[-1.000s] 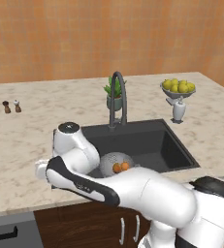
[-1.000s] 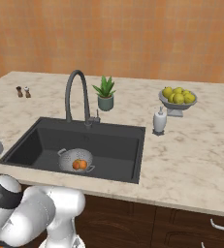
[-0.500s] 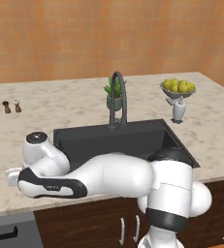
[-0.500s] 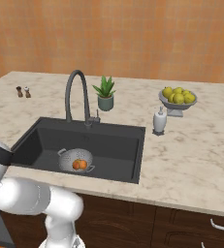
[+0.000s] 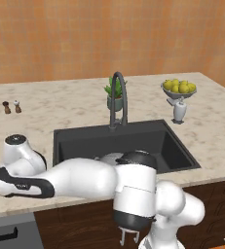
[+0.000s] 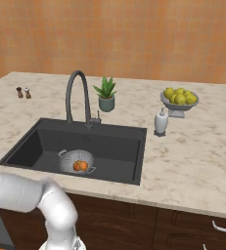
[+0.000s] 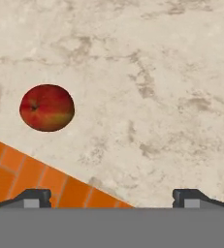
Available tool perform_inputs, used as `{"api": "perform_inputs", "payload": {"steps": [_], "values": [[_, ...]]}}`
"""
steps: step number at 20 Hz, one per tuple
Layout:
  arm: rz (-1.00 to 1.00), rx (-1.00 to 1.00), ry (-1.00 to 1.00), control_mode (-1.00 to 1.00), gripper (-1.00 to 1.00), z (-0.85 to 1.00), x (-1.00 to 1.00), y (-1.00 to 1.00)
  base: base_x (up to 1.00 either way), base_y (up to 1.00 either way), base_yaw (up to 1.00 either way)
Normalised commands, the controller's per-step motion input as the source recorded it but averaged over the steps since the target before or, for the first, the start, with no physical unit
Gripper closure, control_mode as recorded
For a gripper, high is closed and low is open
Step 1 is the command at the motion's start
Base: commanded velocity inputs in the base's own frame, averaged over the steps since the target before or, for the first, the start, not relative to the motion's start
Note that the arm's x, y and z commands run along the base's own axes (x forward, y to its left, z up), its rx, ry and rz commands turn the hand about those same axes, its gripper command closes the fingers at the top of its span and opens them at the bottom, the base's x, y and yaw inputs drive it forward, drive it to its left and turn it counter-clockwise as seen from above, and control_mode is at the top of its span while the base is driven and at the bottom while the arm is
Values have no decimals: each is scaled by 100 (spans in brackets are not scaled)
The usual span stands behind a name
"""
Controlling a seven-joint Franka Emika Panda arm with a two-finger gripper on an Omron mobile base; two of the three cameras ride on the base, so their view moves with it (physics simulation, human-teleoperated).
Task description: Put the colander in the sink, put the apple, tangerine, peach in the colander, and turn on the sink faucet and pour water over the colander.
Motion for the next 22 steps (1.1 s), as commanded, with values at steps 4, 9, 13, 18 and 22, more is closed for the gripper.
{"api": "perform_inputs", "payload": {"steps": [4, 9, 13, 18, 22], "values": [[3, -6, 7, -100, -100, -3, 0, 50, 0, 0, 0], [0, -8, 3, -100, -100, -21, 0, 42, 0, 0, 0], [0, -3, 0, -100, -100, -33, 0, 21, 0, 0, 0], [1, 0, -1, -100, -100, -20, 0, -7, 0, 0, 0], [5, 0, -7, -100, -100, -54, -4, -37, 0, 0, 0]]}}
